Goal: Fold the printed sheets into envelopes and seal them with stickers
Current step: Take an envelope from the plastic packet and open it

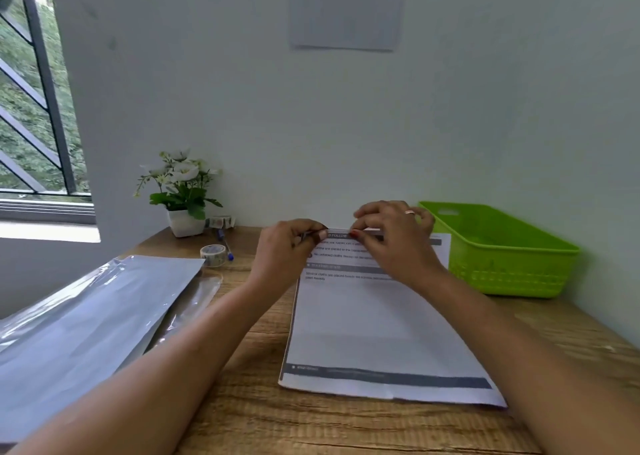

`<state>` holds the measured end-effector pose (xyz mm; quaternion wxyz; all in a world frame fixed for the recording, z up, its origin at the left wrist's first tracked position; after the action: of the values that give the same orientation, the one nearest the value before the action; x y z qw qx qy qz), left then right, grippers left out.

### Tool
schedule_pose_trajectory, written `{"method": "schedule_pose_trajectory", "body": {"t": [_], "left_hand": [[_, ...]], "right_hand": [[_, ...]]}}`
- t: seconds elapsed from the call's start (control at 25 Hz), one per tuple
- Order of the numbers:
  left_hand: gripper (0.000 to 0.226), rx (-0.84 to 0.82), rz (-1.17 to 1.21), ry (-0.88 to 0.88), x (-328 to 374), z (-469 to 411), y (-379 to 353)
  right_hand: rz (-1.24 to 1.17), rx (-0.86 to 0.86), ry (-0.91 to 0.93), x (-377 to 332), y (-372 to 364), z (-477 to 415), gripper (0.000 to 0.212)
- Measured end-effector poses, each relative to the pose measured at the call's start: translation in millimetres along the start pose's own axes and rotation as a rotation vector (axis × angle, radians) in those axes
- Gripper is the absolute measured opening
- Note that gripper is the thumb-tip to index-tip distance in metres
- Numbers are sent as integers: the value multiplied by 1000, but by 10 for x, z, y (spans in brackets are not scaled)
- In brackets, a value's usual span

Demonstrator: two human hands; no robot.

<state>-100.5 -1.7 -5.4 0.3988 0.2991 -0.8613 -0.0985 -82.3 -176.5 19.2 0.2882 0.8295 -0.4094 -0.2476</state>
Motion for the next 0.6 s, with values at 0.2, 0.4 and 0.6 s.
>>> {"method": "schedule_pose_trajectory", "body": {"t": [0.2, 0.4, 0.6], "left_hand": [[14, -4, 87, 62, -65, -11, 31], [10, 62, 211, 156, -172, 7, 111], [12, 134, 339, 240, -287, 3, 236]], "right_hand": [[-171, -9, -169, 722, 335, 116, 6], [-245, 104, -298, 842, 473, 162, 15], [-904, 76, -480, 907, 364, 211, 8]]}}
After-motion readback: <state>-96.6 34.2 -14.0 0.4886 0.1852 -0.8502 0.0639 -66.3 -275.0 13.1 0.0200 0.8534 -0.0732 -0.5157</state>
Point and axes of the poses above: each hand's wrist, its own z-axis away from the middle knuckle, its own y-axis out of the back of the hand, x = y × z, the point moved 5 cm from there along -z, towards the middle knuckle, and after that the axes turned 1 degree about -x, right-handed, at the moved point
